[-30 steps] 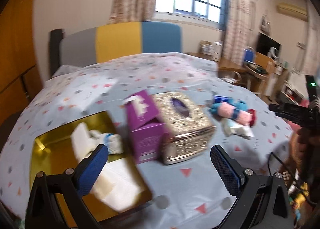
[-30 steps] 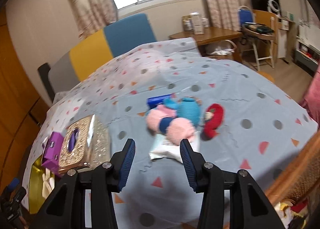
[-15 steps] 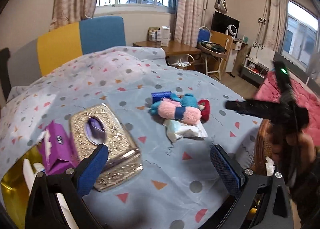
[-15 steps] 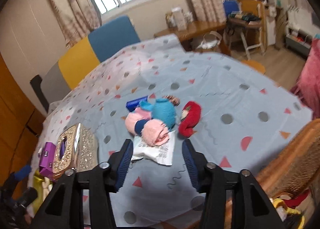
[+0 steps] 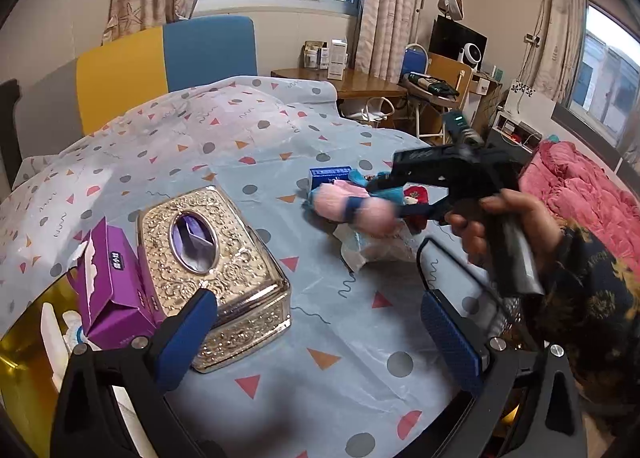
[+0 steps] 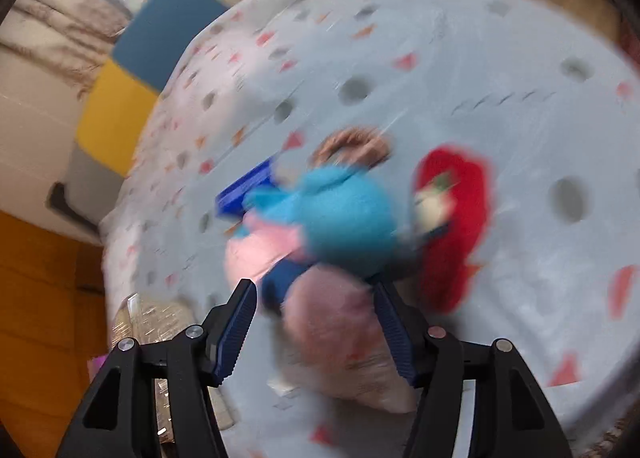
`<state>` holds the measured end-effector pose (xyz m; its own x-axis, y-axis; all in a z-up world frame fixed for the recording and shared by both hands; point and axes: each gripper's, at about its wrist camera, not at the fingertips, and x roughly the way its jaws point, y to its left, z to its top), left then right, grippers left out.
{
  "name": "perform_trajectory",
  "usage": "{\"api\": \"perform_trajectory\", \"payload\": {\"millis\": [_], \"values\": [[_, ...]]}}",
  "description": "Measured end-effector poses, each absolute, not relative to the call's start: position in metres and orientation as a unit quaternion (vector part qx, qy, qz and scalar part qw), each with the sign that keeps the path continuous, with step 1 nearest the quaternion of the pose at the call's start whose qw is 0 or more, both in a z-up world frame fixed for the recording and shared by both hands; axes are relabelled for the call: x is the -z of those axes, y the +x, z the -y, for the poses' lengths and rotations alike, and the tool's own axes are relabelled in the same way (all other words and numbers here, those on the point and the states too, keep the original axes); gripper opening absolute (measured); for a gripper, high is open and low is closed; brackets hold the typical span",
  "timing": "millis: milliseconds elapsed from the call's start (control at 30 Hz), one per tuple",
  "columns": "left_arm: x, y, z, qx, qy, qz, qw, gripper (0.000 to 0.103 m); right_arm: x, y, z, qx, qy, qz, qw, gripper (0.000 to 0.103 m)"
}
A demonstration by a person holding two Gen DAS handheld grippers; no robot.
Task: Organize soft objects
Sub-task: 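Move both tools back toward the pink towel and plush items, then grasp the pink rolled towel with the left tool while the right tool grasps the white wipes packet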
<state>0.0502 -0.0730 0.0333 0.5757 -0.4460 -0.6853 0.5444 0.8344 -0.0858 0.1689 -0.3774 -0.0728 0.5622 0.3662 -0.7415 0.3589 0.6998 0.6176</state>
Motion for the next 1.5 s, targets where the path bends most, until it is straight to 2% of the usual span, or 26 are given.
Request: {"api": "perform_trajectory", "payload": {"millis": [133, 433, 600, 667, 700, 800, 933, 1200, 1300, 1333, 1367, 1500], "values": [[-0.039, 0.062, 0.075, 0.282, 0.061, -0.364, 0.886, 0.102, 0.050, 0.152, 0.355, -0.142, 0.411, -0.424, 0.794, 0.064], [-0.047, 0.095, 0.117, 0.275, 0.086, -0.372, 0.882, 0.101, 0.040, 0.112, 0.389, 0.036, 0.402, -0.335, 0.851, 0.064], [-0.033, 0.134, 0.155, 0.264, 0.109, -0.414, 0.864, 0.084, 0.023, 0.102, 0.387, 0.102, 0.342, -0.293, 0.887, 0.064], [-0.023, 0.150, 0.171, 0.253, 0.127, -0.426, 0.859, 0.081, 0.025, 0.099, 0.389, 0.110, 0.347, -0.291, 0.885, 0.064], [-0.016, 0.158, 0.178, 0.250, 0.130, -0.437, 0.854, 0.075, 0.028, 0.098, 0.393, 0.105, 0.360, -0.294, 0.879, 0.064], [0.006, 0.184, 0.193, 0.231, 0.133, -0.471, 0.841, 0.064, 0.033, 0.100, 0.398, 0.101, 0.376, -0.303, 0.870, 0.064], [0.035, 0.216, 0.204, 0.190, 0.119, -0.515, 0.828, 0.059, 0.039, 0.101, 0.404, 0.089, 0.389, -0.305, 0.865, 0.064], [0.077, 0.242, 0.223, 0.164, 0.132, -0.558, 0.803, 0.059, 0.043, 0.104, 0.403, 0.072, 0.403, -0.306, 0.860, 0.064], [0.092, 0.241, 0.231, 0.153, 0.176, -0.548, 0.803, 0.058, 0.044, 0.103, 0.404, 0.071, 0.409, -0.303, 0.858, 0.064], [0.096, 0.241, 0.231, 0.150, 0.185, -0.547, 0.802, 0.053, 0.045, 0.102, 0.405, 0.070, 0.411, -0.302, 0.857, 0.064], [0.099, 0.240, 0.228, 0.136, 0.186, -0.544, 0.807, 0.034, 0.046, 0.102, 0.406, 0.069, 0.416, -0.301, 0.856, 0.064], [0.091, 0.232, 0.211, 0.156, 0.127, -0.544, 0.815, 0.033, 0.049, 0.102, 0.408, 0.063, 0.428, -0.302, 0.849, 0.064]]}}
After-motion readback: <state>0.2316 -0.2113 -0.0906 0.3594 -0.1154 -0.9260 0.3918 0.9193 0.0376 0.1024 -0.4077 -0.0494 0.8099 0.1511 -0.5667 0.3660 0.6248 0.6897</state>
